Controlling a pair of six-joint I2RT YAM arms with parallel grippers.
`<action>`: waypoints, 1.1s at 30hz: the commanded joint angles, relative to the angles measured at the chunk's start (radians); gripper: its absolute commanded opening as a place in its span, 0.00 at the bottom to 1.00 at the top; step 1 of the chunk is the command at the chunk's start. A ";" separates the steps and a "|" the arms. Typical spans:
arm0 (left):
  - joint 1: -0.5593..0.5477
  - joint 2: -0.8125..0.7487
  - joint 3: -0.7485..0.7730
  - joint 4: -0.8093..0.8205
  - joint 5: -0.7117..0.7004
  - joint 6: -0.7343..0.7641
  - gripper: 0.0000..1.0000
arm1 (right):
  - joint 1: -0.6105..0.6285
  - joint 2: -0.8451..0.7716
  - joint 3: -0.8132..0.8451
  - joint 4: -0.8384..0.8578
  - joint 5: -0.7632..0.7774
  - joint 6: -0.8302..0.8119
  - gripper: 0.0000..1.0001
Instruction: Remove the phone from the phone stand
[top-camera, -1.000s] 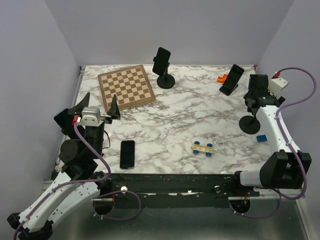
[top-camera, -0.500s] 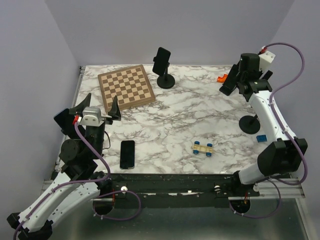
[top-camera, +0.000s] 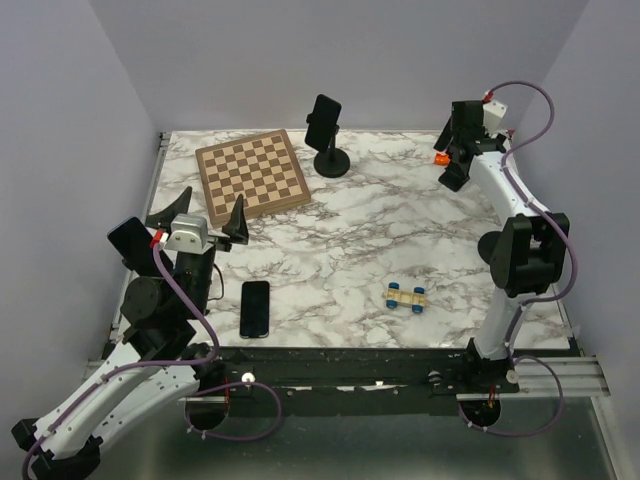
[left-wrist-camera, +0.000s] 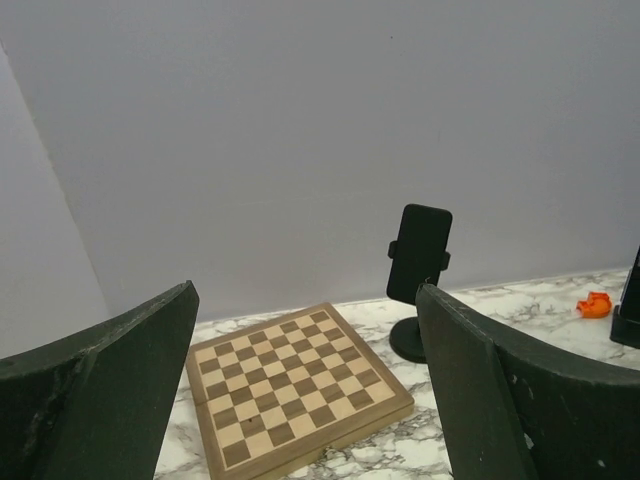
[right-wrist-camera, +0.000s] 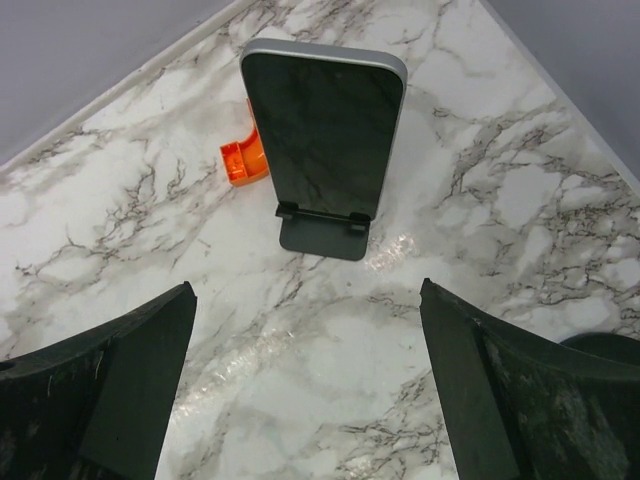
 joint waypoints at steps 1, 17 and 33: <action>-0.023 0.011 0.037 -0.030 0.025 -0.021 0.98 | -0.003 0.052 0.074 0.018 0.046 -0.005 1.00; -0.036 -0.017 0.040 -0.035 0.030 -0.027 0.98 | -0.036 0.176 0.059 0.200 0.108 -0.082 1.00; -0.047 -0.032 0.042 -0.042 0.042 -0.048 0.98 | -0.057 0.288 0.146 0.259 0.120 -0.114 1.00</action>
